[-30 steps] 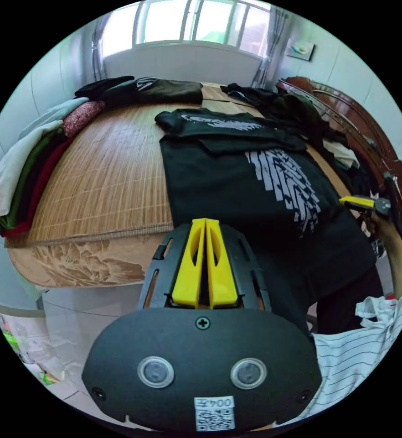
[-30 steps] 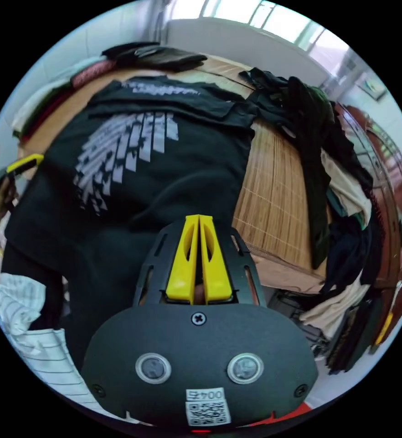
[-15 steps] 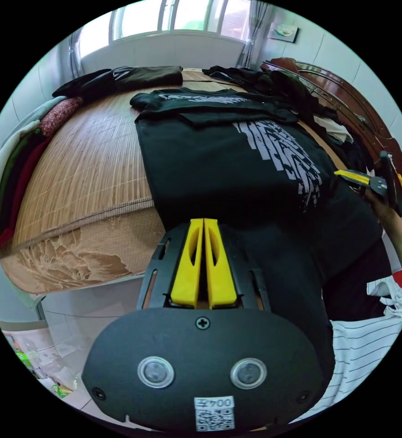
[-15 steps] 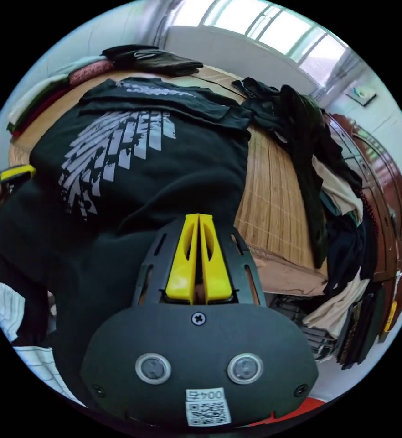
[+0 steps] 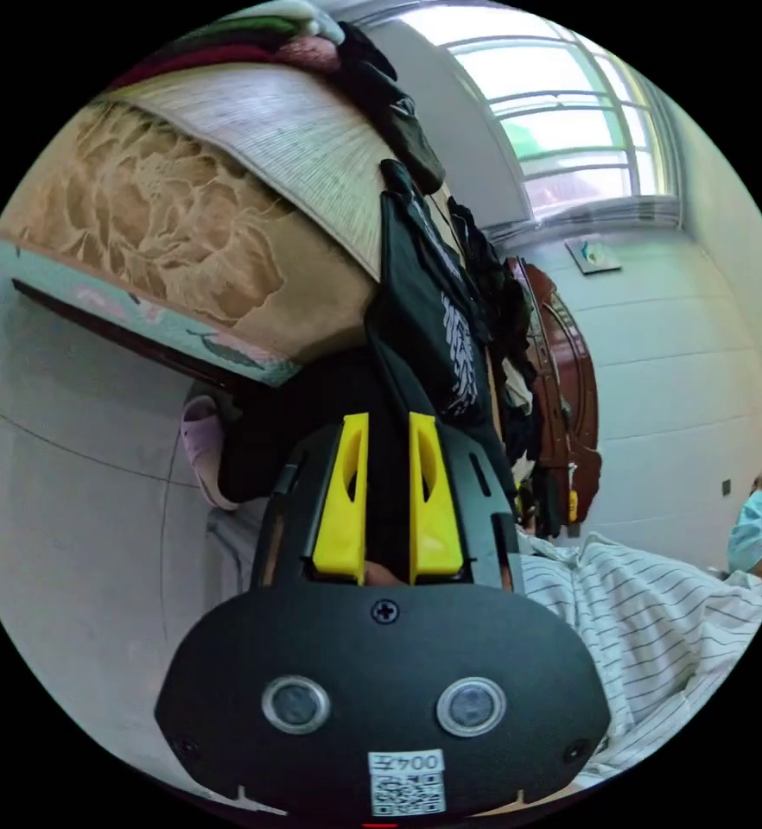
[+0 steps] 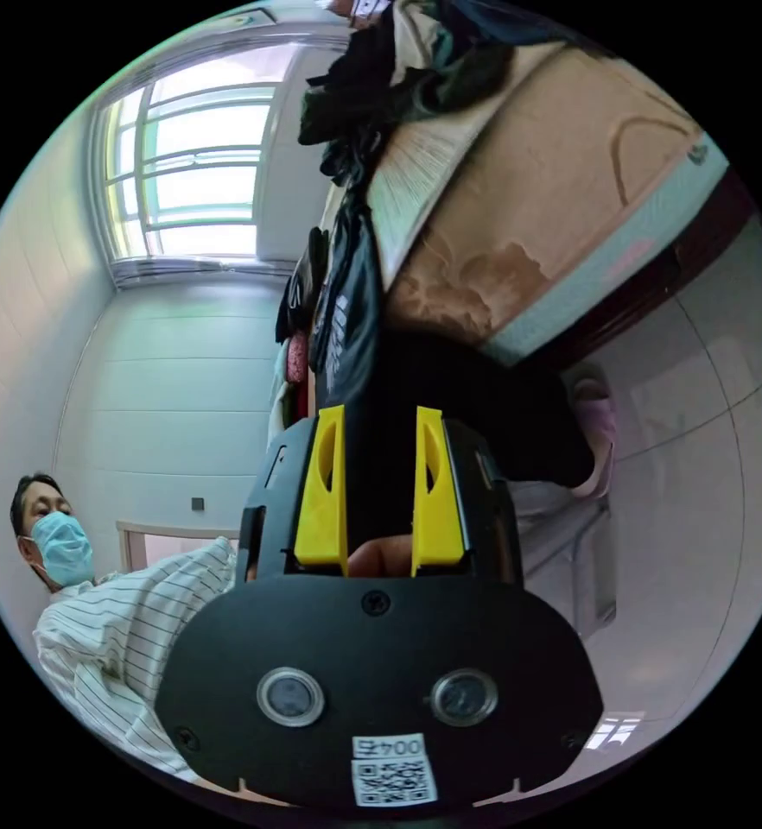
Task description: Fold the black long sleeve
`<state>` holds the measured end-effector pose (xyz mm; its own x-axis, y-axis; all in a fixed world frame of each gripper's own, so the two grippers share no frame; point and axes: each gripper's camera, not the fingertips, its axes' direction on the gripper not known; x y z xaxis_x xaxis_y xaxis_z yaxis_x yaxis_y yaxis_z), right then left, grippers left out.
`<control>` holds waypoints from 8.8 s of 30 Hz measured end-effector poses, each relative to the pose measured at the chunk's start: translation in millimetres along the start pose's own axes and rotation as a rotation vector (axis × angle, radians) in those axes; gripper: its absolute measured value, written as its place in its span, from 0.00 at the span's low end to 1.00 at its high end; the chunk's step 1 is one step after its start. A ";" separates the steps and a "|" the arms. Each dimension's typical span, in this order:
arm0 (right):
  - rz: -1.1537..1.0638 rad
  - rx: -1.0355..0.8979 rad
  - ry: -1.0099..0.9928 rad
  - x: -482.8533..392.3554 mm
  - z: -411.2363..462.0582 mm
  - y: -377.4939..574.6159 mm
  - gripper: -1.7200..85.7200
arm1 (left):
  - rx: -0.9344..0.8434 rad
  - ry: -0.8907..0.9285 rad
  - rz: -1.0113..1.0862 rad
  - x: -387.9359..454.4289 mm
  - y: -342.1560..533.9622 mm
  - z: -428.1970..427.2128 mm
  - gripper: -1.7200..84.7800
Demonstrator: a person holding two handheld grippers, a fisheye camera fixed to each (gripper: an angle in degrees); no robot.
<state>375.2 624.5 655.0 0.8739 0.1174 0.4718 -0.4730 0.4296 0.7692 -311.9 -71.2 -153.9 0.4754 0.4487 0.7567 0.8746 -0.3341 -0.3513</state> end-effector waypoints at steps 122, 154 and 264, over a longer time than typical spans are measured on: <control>-0.124 0.290 -0.449 -201.4 -106.0 62.6 0.07 | 0.313 0.576 0.122 227.4 111.6 -60.5 0.05; 0.224 0.413 -0.227 -129.1 85.4 -336.1 0.11 | 0.406 0.351 -0.342 228.5 -324.0 133.4 0.11; -0.916 -0.002 1.162 -91.9 398.1 33.2 0.06 | 0.240 -0.498 0.688 145.8 -68.0 251.1 0.02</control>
<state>234.5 271.5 808.7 0.4596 0.4449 -0.7687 0.2798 0.7489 0.6007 -278.2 225.1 -158.1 0.8414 0.5398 0.0265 0.3489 -0.5051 -0.7894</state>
